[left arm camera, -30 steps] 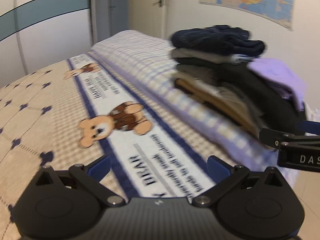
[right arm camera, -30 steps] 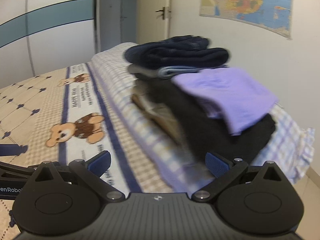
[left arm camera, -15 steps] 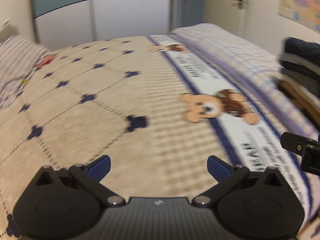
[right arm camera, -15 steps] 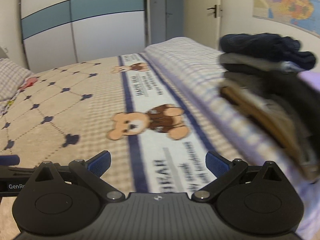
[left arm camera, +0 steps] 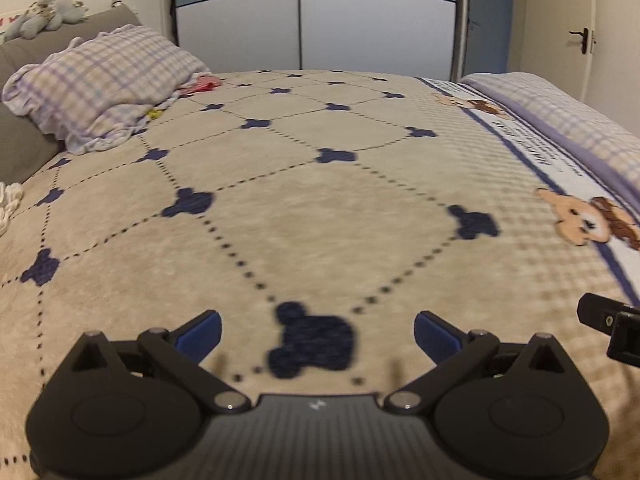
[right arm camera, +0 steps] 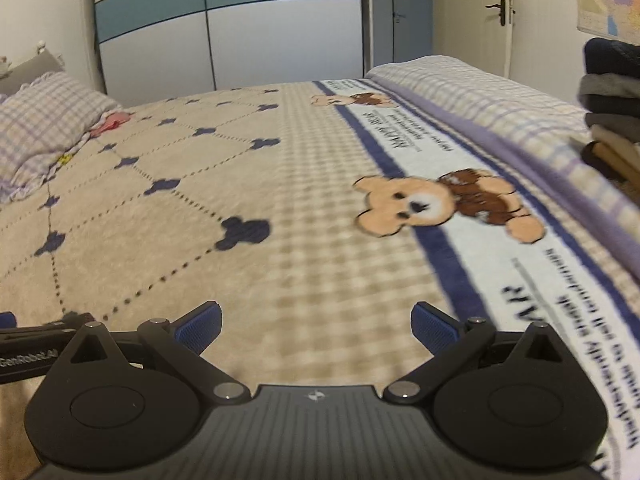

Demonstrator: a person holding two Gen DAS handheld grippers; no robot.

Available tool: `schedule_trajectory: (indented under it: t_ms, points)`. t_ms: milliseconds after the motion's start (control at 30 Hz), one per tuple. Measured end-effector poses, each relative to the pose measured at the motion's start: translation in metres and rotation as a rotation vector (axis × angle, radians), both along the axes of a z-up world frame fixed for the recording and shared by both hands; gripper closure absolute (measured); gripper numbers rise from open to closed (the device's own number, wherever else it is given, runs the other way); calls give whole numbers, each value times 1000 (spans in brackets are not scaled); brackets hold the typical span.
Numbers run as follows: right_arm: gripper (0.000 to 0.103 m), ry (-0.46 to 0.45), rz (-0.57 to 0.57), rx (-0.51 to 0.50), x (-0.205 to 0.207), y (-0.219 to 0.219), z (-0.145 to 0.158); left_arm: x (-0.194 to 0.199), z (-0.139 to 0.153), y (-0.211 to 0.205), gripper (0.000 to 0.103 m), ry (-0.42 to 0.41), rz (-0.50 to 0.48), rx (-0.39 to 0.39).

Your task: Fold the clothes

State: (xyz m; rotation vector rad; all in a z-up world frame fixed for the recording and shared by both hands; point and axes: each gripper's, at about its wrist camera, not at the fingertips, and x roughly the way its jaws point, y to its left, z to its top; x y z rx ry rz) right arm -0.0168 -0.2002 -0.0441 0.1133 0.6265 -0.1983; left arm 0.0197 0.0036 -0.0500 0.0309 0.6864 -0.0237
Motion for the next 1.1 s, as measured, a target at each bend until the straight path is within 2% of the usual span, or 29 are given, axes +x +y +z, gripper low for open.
schedule_trajectory:
  t_ms: [233, 367, 533, 633, 1100]
  points:
    - [0, -20, 18, -19, 11, 21, -22, -1, -19, 11, 0, -22, 17, 4]
    - [0, -26, 26, -76, 15, 30, -37, -3, -29, 14, 0, -35, 23, 6]
    - [0, 5, 14, -69, 17, 28, -54, -3, -41, 17, 0, -44, 28, 13]
    - [0, 0, 13, -71, 16, 28, -56, -2, -41, 15, 0, -41, 28, 35]
    - [0, -13, 10, -70, 15, 30, -61, -3, -42, 17, 0, -39, 29, 22]
